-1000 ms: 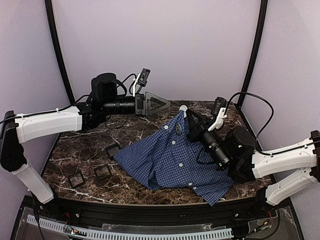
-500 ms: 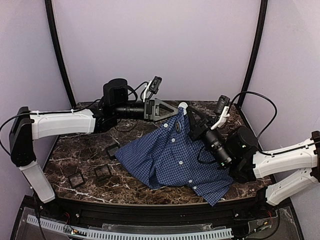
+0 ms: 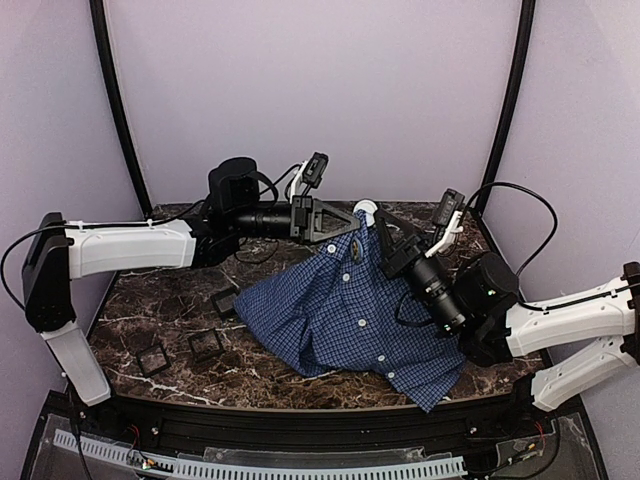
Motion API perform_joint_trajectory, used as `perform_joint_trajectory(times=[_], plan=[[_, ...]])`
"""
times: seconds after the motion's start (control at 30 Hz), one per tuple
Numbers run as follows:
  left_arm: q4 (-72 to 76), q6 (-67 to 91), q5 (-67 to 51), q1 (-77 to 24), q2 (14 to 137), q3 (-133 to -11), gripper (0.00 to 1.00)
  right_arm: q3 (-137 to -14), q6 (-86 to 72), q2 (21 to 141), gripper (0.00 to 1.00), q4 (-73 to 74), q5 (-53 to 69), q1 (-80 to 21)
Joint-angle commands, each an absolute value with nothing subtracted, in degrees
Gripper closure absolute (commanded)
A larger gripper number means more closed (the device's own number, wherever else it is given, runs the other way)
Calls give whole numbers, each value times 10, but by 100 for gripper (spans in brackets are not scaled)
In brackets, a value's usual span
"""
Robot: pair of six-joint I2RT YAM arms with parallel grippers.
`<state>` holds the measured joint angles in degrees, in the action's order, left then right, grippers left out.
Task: Remove the brooch from the garment
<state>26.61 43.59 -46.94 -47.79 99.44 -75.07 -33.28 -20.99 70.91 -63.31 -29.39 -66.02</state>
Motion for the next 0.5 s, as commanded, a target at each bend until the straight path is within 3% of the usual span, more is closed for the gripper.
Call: perform_joint_trajectory(times=[0.0, 0.03, 0.3, 0.4, 0.47], plan=[[286, 432, -476, -482, 984, -745, 98, -322, -231, 706, 100, -634, -299, -665], [278, 419, -472, -482, 979, -744, 99, -322, -235, 704, 100, -625, -300, -665], [-2, 226, -402, -481, 933, -769, 99, -344, -265, 658, 40, -409, -297, -664], [-144, 135, -377, -481, 929, -790, 99, -376, -272, 635, 27, -276, -279, -656], [-210, 86, -358, -481, 927, -801, 99, -407, -280, 629, 24, -183, -243, -642]])
